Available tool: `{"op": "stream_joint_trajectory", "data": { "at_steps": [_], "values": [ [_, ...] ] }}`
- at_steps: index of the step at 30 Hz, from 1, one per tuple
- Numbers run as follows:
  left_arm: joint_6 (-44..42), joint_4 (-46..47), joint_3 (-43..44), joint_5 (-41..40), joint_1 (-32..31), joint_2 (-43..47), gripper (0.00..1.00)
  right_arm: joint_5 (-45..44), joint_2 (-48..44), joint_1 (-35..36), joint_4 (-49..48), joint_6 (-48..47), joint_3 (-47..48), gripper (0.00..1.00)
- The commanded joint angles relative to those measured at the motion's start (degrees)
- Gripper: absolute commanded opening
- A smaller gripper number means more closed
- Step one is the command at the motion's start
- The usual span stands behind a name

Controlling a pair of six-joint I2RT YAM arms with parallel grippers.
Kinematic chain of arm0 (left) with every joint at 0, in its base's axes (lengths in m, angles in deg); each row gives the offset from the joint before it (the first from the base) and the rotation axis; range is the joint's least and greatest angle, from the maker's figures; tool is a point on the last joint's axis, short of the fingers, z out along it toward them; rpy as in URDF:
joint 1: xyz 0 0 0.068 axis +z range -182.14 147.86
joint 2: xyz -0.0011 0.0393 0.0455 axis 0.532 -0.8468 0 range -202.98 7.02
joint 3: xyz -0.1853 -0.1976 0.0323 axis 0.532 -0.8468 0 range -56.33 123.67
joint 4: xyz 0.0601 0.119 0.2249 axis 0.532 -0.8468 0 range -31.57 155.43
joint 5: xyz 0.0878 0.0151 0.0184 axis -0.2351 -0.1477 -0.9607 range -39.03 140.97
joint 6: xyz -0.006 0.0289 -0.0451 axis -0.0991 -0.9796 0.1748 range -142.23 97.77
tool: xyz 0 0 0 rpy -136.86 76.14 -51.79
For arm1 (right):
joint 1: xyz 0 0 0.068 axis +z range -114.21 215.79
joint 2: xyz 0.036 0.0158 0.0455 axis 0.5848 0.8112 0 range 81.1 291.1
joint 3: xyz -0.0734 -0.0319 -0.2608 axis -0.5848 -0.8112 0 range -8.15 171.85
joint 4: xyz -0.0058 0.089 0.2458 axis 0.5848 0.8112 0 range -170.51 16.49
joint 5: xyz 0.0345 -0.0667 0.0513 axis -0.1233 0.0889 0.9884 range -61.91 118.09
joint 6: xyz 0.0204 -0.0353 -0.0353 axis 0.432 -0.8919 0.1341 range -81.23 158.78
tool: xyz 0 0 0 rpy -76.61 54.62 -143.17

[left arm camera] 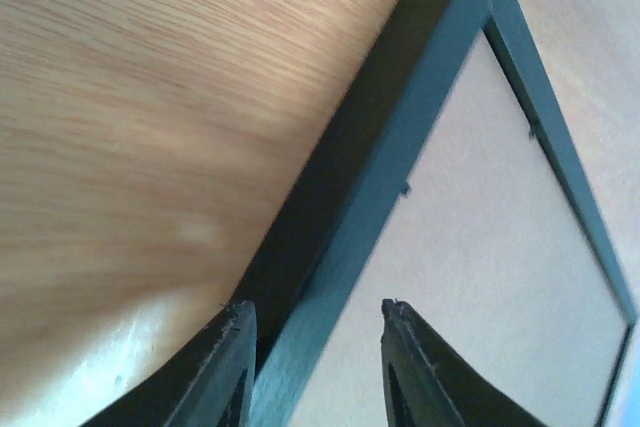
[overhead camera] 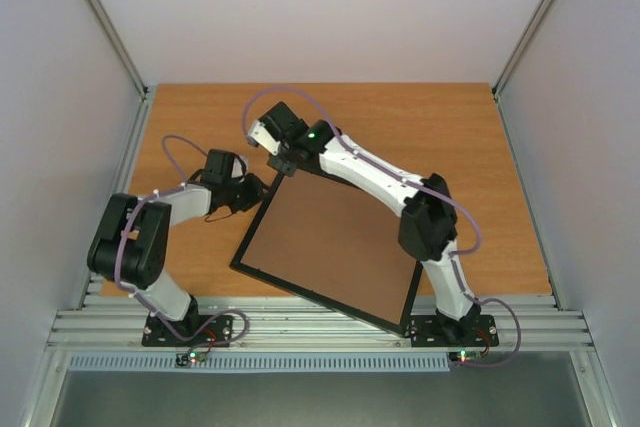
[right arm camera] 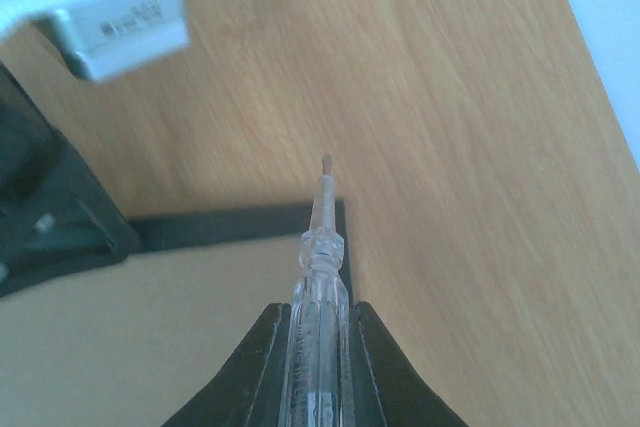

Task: Take the photo out of the frame
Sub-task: Release the photo frame item from the photo frame, then adjust the photo frame item on the photo frame.

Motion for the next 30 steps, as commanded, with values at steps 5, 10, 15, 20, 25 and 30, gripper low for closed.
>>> {"op": "stream_joint_trajectory", "data": {
  "at_steps": [5,10,15,20,25,30],
  "values": [
    [-9.63,-20.2,6.19,-12.84,-4.33,7.51,0.54,-4.08,-19.93,-3.83,-7.47,7.6,-22.88,0.01],
    [-13.33,-24.66,8.45,-18.59,-6.07,6.76,0.58,-5.02,-28.95,-5.23,-9.64,11.49,-36.26,0.01],
    [-14.69,-26.44,10.6,-19.79,-7.75,4.24,0.59,-5.43,-35.29,-5.72,-12.99,14.1,-46.88,0.01],
    [-14.88,-26.42,11.85,-20.2,-8.9,1.94,0.58,-6.01,-39.98,-6.81,-15.72,16.88,-53.18,0.01],
    [-15.32,-26.67,13.21,-20.84,-9.09,-0.92,0.52,-6.93,-42.74,-6.88,-17.74,17.98,-56.43,0.01],
    [-15.21,-26.08,13.77,-21.59,-9.09,-2.28,0.37,-7.74,-43.92,-7.05,-18.16,18.2,-57.75,0.01]
  ]
}}
